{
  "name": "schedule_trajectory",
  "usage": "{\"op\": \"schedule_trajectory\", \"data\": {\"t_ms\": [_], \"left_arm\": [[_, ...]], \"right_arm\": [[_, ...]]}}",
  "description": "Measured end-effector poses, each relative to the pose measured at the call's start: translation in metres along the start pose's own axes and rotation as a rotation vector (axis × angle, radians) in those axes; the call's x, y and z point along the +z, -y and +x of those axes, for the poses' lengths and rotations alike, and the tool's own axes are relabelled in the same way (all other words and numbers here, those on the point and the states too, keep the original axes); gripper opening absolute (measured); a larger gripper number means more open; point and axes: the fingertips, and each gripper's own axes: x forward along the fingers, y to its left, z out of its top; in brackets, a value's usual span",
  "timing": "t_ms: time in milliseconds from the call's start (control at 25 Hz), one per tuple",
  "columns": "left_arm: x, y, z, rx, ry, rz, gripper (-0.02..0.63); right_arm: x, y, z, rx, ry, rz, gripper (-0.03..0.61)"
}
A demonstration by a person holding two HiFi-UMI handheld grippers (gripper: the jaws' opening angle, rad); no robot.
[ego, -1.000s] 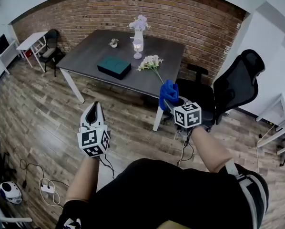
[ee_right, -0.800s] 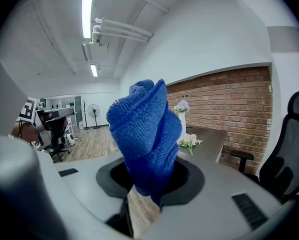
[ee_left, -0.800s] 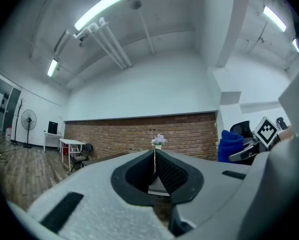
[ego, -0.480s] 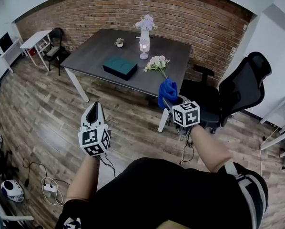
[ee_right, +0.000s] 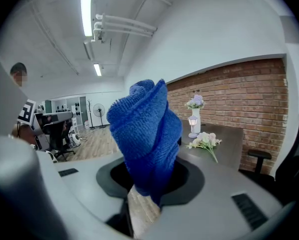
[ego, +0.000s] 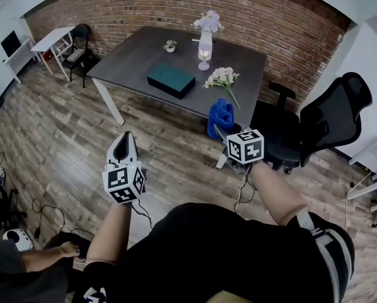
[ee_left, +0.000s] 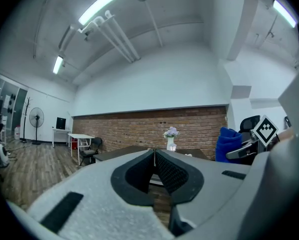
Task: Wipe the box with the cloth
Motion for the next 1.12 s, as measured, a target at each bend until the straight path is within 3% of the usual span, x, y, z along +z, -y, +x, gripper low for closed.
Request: {"op": "schedule_trajectory", "data": {"t_ms": [400,520,720,920,1120], "left_arm": [[-0.034,-0.037,0.010,0.040,-0.093,-0.022,0.017],[-0.034,-0.056,0.023,0.095,-0.083,-0.050,0.017],[-0.054,-0.070,0.058,0.153,-0.136,-0.061,0.017],[-0.057,-0.102,0.106,0.269,-0.139,-0.122,0.017],[-0.064,-0.089,0.172,0.277,-0.150,-0.150,0.017]], "right_arm": [[-0.024,-0.019,0.041,0.033,-0.069,0.045,0.112],[-0.010,-0.014,0.067,0.060,-0.068,0.028,0.112],[0.010,-0.006,0.125,0.130,-0.081,0.009,0.112],[0.036,-0.002,0.195,0.227,-0.103,-0.043,0.112],[0.066,0.022,0.249,0.300,-0.098,-0.085,0.112]]}}
